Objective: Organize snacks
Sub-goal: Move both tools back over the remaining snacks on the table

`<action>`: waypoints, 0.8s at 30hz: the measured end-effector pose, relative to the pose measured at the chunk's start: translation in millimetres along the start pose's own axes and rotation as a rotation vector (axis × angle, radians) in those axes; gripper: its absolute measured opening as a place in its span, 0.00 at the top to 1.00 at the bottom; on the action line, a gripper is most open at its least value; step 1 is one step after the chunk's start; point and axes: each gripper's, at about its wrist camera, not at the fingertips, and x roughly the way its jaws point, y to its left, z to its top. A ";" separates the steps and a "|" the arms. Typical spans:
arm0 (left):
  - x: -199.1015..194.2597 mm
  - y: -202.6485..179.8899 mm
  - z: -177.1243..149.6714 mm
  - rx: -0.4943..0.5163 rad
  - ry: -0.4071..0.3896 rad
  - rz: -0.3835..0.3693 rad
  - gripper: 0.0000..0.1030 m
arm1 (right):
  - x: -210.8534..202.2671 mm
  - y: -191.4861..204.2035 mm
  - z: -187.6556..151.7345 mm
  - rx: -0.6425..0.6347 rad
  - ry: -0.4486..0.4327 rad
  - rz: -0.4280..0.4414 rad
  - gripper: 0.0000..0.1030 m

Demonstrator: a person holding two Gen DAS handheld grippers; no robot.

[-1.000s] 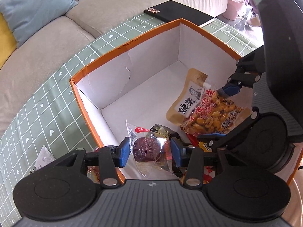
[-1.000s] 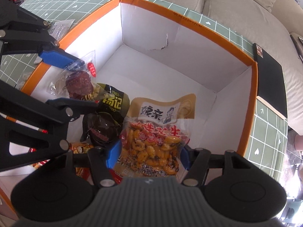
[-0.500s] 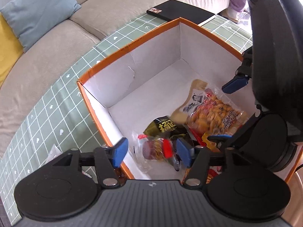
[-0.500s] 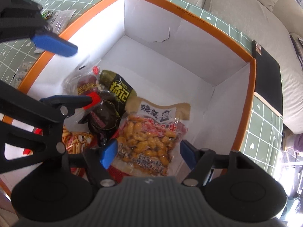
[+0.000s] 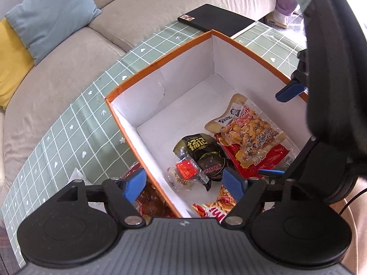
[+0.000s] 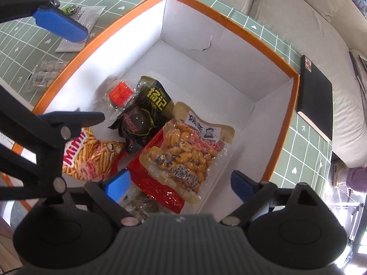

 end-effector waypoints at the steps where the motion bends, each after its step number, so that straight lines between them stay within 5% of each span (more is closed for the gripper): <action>1: -1.8 1.1 -1.7 -0.003 0.001 -0.001 0.13 | -2.7 0.5 -1.0 0.002 -0.001 -0.001 0.10; 13: -33.6 28.9 -36.0 -0.056 -0.033 -0.008 0.13 | -41.5 26.9 9.5 -0.032 -0.022 -0.024 0.08; 24: -54.7 91.9 -85.6 -0.243 -0.087 0.015 0.13 | -76.6 73.9 39.4 -0.071 -0.101 -0.042 0.08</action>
